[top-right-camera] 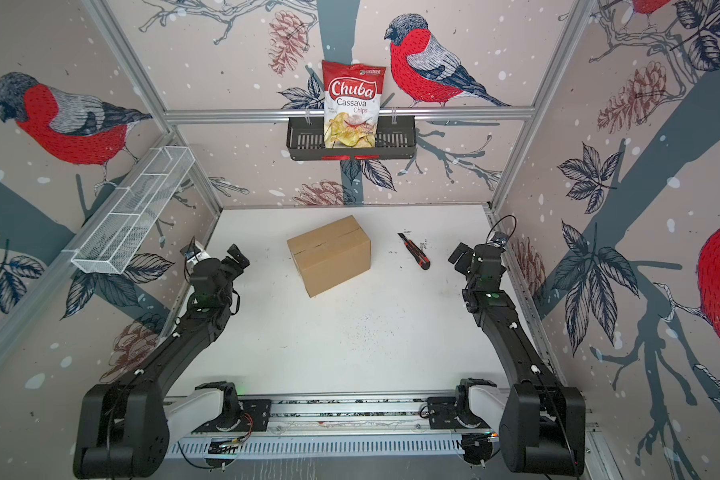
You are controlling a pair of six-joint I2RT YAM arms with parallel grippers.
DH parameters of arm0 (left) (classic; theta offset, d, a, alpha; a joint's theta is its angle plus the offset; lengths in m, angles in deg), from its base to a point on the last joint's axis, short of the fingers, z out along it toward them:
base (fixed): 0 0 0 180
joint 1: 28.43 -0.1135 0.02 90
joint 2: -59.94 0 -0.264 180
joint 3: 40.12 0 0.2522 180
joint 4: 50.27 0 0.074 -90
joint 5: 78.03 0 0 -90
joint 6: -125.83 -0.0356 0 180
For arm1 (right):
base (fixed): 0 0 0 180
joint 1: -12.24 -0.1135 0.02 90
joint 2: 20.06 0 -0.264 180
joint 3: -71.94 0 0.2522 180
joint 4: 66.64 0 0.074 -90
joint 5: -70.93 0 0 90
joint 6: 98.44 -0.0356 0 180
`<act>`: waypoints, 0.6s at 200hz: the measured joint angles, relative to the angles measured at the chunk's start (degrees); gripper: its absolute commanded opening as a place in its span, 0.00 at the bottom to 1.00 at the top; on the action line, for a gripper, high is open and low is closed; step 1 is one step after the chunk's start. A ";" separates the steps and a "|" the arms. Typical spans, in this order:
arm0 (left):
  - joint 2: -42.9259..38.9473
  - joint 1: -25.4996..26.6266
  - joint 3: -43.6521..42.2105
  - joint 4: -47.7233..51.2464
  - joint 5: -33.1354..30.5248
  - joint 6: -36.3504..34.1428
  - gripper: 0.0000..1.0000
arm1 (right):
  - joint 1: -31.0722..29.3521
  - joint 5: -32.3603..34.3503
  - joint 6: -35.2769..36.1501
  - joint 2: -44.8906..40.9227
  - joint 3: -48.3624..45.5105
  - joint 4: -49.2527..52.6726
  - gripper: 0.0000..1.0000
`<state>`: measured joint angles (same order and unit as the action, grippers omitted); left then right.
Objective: Unpack the express box
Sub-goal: 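Raise both arms and reach toward the cardboard box and utility knife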
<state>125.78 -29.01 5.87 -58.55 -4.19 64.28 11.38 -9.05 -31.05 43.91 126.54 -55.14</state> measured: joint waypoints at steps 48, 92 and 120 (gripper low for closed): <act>7.19 0.00 6.03 5.25 8.33 2.45 0.99 | -3.87 -5.38 -0.04 5.57 6.64 3.45 0.51; 14.58 0.00 12.11 6.38 13.66 3.76 0.76 | -8.09 -10.43 -0.92 17.35 12.20 2.82 0.26; 19.71 0.00 15.74 6.58 14.95 4.55 0.60 | -9.90 -12.90 -1.57 25.14 17.03 1.60 0.14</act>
<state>145.50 -29.01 21.60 -51.97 10.76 68.83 1.48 -21.95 -32.62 69.04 143.57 -53.55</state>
